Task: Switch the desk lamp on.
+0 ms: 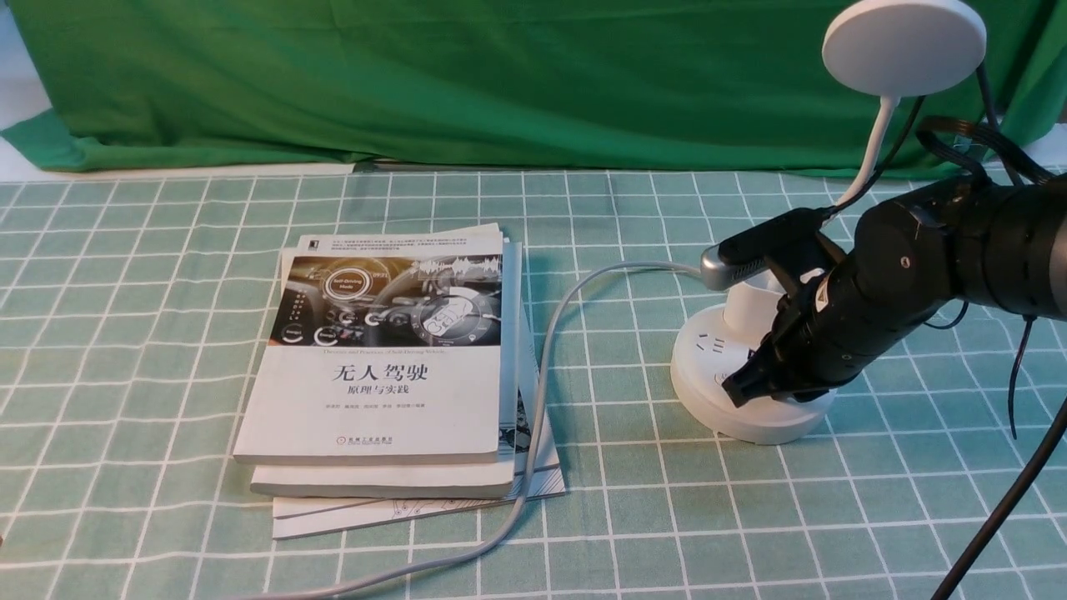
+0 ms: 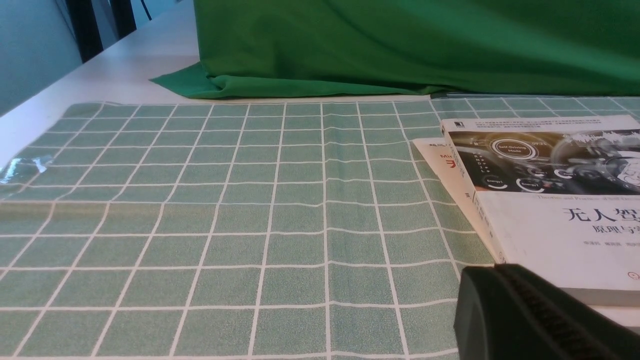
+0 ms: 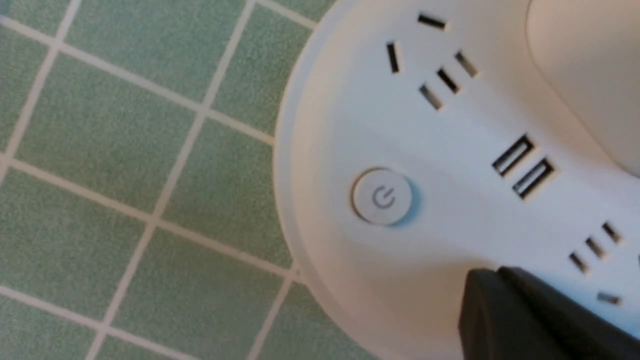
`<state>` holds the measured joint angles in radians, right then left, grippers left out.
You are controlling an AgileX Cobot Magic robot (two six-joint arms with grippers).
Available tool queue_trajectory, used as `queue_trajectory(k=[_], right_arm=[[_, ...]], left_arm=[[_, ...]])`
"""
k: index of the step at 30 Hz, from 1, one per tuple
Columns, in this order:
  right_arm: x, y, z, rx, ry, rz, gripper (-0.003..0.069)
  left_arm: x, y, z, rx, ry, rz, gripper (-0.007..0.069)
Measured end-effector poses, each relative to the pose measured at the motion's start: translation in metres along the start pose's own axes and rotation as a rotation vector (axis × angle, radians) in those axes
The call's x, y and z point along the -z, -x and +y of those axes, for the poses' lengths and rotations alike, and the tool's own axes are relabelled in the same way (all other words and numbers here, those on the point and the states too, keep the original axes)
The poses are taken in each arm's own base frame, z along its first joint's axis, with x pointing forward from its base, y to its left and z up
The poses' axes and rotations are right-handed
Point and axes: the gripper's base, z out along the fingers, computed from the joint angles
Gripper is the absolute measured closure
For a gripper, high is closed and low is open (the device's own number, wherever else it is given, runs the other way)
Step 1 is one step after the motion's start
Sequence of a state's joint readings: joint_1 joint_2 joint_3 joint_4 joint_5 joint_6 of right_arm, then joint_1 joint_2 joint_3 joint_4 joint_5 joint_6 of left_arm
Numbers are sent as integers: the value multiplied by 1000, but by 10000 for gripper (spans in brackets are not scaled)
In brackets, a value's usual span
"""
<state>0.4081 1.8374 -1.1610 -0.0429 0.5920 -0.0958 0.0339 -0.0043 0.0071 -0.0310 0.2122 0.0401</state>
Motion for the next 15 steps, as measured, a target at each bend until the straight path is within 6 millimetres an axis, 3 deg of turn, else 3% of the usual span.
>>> queue_trajectory(k=[3, 4, 8, 11, 12, 15], right_arm=[[12, -4, 0, -11, -1, 7, 619], [35, -4, -1, -20, -6, -30, 620], [88, -7, -2, -24, -23, -150, 620], [118, -25, 0, -30, -29, -203, 616], [118, -25, 0, -30, -29, -203, 615], [141, -58, 4, -44, -33, -248, 608]], left_arm=[[0, 0, 0, 0, 0, 0, 603], [0, 0, 0, 0, 0, 0, 603], [0, 0, 0, 0, 0, 0, 603], [0, 0, 0, 0, 0, 0, 603], [0, 0, 0, 0, 0, 0, 603], [0, 0, 0, 0, 0, 0, 603]])
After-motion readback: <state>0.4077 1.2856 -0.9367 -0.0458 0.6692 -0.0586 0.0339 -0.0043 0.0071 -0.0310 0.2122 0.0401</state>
